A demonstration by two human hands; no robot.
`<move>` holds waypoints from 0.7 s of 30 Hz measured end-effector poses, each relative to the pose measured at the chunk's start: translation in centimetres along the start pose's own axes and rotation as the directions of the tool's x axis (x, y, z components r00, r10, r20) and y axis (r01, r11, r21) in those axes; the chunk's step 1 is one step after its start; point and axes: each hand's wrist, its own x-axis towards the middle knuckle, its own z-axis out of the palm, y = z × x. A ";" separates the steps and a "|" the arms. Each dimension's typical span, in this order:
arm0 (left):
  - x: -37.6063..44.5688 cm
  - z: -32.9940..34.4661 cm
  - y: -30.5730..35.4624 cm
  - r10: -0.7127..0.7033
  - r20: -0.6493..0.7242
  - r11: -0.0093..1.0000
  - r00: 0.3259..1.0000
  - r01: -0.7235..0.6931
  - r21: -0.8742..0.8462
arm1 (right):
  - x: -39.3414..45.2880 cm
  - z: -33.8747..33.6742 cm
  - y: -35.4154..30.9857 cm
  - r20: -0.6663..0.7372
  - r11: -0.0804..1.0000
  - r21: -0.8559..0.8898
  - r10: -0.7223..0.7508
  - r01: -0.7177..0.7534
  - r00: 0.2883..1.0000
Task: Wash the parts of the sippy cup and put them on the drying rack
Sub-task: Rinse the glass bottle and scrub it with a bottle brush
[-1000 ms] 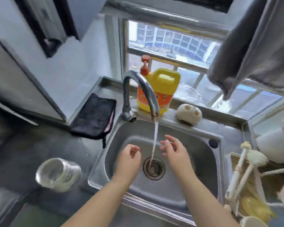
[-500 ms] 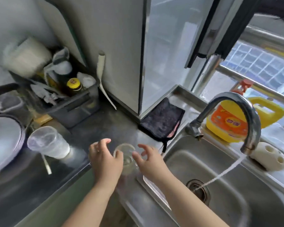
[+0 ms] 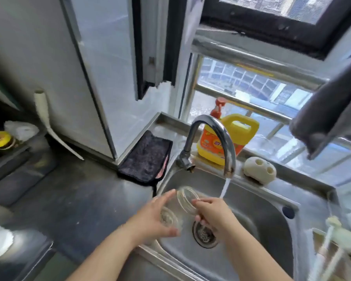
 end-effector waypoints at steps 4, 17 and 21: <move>4.1 3.8 3.3 0.053 0.054 0.997 0.997 -0.050 -0.067 | -0.2 -5.4 2.0 -0.114 0.977 0.207 0.079 -0.054 0.990; 9.1 9.2 6.0 -0.098 0.147 0.609 0.984 0.176 -0.774 | 3.9 -4.8 5.0 -0.148 0.950 0.250 -0.152 0.186 0.977; 7.7 8.3 6.7 -0.054 0.081 0.701 0.995 0.096 -0.707 | 4.3 -4.2 5.0 -0.146 0.946 0.248 -0.176 0.208 0.974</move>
